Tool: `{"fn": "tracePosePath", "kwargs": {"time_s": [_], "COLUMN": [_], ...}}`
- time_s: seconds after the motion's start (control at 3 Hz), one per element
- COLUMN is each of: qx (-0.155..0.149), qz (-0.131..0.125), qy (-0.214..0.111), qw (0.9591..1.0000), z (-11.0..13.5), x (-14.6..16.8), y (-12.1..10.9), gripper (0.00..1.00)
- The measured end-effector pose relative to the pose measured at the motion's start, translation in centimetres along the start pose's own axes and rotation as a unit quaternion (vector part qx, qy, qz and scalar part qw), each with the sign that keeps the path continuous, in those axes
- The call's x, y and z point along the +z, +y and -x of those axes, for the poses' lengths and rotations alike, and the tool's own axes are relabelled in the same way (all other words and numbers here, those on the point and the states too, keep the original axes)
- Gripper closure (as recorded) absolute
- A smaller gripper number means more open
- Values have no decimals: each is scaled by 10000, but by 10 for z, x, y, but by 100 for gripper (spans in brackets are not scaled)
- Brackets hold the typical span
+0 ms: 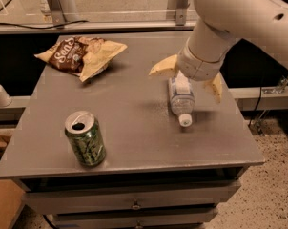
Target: Place blue plastic bottle upright
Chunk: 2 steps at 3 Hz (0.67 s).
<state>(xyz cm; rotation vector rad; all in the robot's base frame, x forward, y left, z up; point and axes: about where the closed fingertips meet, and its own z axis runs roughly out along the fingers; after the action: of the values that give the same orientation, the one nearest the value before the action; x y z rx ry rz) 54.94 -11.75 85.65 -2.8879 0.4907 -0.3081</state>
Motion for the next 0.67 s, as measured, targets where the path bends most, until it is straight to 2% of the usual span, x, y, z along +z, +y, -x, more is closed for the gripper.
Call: {"fn": "tracePosePath", "kwargs": {"time_s": [0.67], "qx": [-444], "qz": [658], "qy": [32], "qw": [9968], "z": [2], "x": [36], "y": [-2], "gripper": [0]}}
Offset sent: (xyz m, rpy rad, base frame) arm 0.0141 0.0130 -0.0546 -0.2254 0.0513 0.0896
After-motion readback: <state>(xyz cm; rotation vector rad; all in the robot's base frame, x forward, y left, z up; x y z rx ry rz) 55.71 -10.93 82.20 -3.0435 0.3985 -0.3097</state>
